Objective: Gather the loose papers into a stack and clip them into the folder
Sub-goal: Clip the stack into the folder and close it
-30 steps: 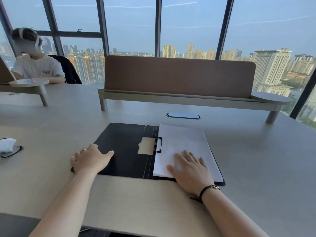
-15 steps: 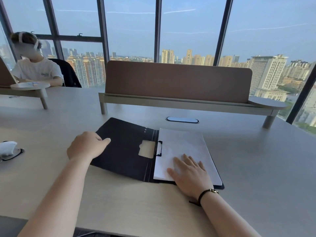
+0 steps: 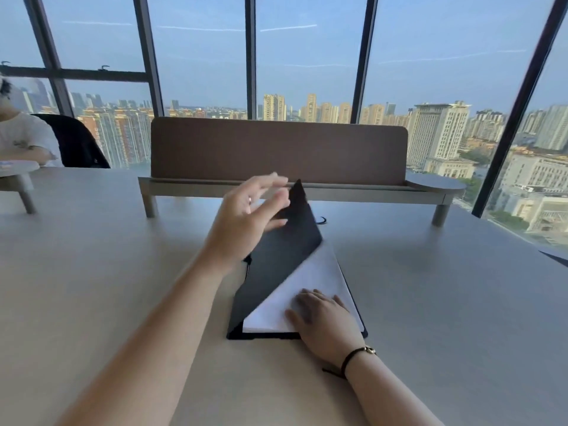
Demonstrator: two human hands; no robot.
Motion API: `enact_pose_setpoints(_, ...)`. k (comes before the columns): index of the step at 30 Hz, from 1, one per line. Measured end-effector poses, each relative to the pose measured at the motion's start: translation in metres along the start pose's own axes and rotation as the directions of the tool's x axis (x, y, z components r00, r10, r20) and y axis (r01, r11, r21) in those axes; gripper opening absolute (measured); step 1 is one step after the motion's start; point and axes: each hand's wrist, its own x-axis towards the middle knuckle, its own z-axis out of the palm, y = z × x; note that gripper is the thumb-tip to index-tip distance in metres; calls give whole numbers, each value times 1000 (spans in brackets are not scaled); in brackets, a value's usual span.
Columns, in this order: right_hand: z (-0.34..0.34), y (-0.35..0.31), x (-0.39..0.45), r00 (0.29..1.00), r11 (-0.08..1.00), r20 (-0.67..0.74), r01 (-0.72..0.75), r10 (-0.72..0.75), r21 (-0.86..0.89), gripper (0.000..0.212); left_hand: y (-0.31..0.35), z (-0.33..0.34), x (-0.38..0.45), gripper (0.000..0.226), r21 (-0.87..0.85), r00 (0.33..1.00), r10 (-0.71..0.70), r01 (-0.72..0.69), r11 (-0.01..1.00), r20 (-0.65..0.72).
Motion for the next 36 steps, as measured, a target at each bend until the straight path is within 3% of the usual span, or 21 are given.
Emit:
enact_pose_setpoints(1, -3, 2, -1, 999, 998, -11, -37, 37, 57, 35, -22, 1, -1, 19, -1, 998, -59, 59, 998, -36)
enact_pose_setpoints(3, -4, 6, 0, 987, 960, -75, -116, 139, 255, 17, -63, 1, -8, 22, 241, 988, -152, 157, 958, -39)
enact_pose_setpoints(6, -2, 12, 4, 957, 890, -170, -141, 234, 434, 20, -113, 3, -27, 31, 670, 947, -317, 201, 714, 54)
enact_pose_setpoints(10, -4, 16, 3, 951, 827, -150, -149, 269, 542, 16, -132, 2, -42, 45, 783, 916, -398, 287, 553, -54)
enact_pose_setpoints(12, -12, 19, 0, 924, 668, -129, -160, 361, 727, 23, -132, -2, -44, 53, 787, 901, -423, 328, 523, -94)
enact_pose_setpoints(14, -21, 25, -4, 864, 394, -79, -144, 497, 908, 24, -134, -7, -47, 59, 772, 883, -461, 350, 531, -83)
enact_pose_setpoints(16, -31, 34, -4, 799, 112, 33, -125, 600, 986, 27, -138, -11, -49, 62, 765, 876, -480, 334, 551, -37)
enact_pose_setpoints(18, -38, 45, -4, 744, -20, 110, -130, 659, 991, 39, -142, -13, -50, 65, 793, 875, -483, 284, 539, 14)
enact_pose_setpoints(19, -41, 47, -4, 728, 15, 91, -138, 680, 990, 39, -143, -12, -51, 66, 818, 875, -484, 255, 516, 33)
enact_pose_setpoints(21, -42, 45, -4, 725, 307, -95, -166, 682, 937, 27, -141, -8, -51, 67, 859, 869, -491, 208, 468, 57)
enact_pose_setpoints(23, -41, 33, -4, 806, 625, -248, -184, 538, 759, 15, -138, -5, -50, 66, 882, 861, -504, 184, 434, 69)
enact_pose_setpoints(26, -27, 9, 1, 953, 910, -181, -159, 243, 383, 23, -139, -4, -50, 67, 904, 858, -507, 153, 400, 79)
enact_pose_setpoints(28, -15, -9, 7, 991, 981, -101, -70, 90, 182, 31, -143, -4, -50, 68, 916, 858, -508, 139, 377, 79)
enact_pose_setpoints(30, -3, -23, 14, 1000, 996, -13, -13, 14, 89, 37, -147, -4, -52, 66, 920, 861, -503, 130, 369, 80)
enact_pose_setpoints(36, 15, -22, 22, 994, 1000, 111, -2, 2, -7, 49, -161, -7, -37, 55, 897, 885, -461, 151, 415, 64)
